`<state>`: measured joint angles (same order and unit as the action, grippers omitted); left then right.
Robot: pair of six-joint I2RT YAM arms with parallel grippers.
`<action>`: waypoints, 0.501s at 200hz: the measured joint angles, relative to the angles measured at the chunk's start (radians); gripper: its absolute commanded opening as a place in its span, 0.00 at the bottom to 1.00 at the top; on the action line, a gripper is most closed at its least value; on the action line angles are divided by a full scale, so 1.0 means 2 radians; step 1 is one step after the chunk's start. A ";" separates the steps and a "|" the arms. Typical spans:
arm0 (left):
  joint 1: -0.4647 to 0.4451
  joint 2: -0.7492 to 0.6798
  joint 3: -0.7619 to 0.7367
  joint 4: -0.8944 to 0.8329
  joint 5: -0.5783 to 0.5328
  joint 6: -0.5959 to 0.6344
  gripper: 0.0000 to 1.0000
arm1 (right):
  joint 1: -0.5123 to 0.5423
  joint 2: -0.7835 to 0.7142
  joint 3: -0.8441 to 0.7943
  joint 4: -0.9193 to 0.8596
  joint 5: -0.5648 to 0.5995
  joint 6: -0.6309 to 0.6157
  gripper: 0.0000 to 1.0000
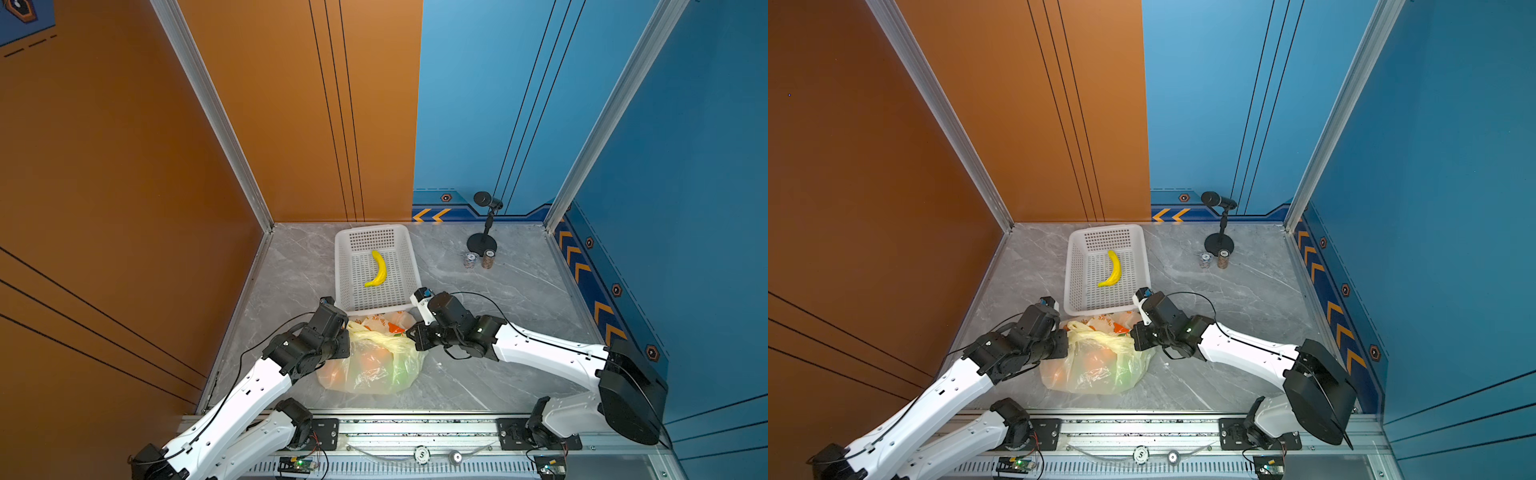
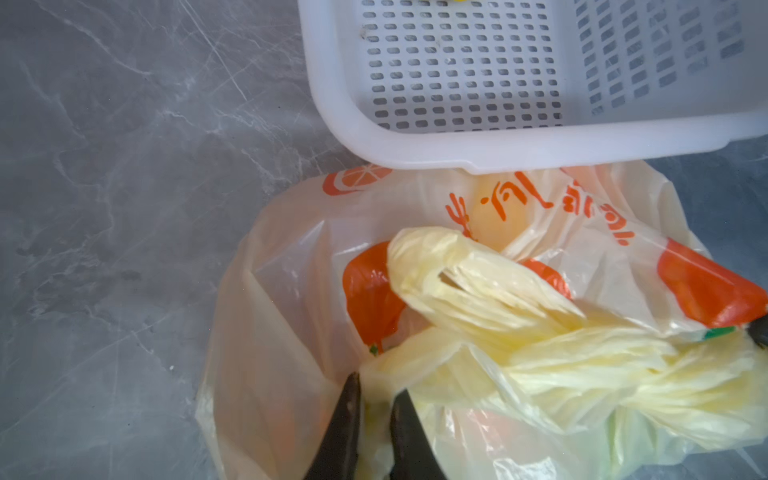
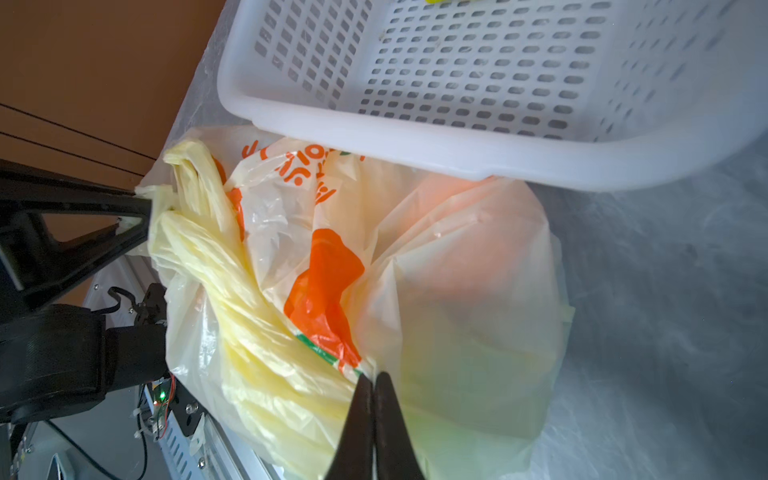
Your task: Untie the knot of the plastic bag and take out the fruit
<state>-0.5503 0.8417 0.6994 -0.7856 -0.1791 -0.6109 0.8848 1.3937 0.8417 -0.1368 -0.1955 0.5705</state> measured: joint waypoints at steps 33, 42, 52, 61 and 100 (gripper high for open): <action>0.010 -0.010 0.000 -0.012 -0.016 -0.005 0.15 | -0.023 -0.021 -0.031 0.001 0.013 0.009 0.04; 0.013 -0.012 0.000 -0.014 -0.018 -0.006 0.16 | -0.028 -0.024 -0.038 0.001 0.013 0.011 0.06; 0.016 -0.015 0.000 -0.015 -0.020 -0.005 0.20 | -0.032 -0.025 -0.041 0.001 0.014 0.015 0.10; 0.018 -0.018 0.000 -0.017 -0.021 -0.006 0.25 | -0.033 -0.025 -0.041 0.001 0.015 0.015 0.14; 0.022 -0.030 0.021 -0.024 -0.023 0.025 0.48 | -0.026 -0.044 -0.035 -0.013 0.029 0.014 0.28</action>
<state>-0.5064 0.7822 0.7406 -0.8341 -0.2256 -0.5606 0.8326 1.3052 0.7715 -0.1619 -0.1379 0.5991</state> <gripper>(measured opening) 0.442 0.239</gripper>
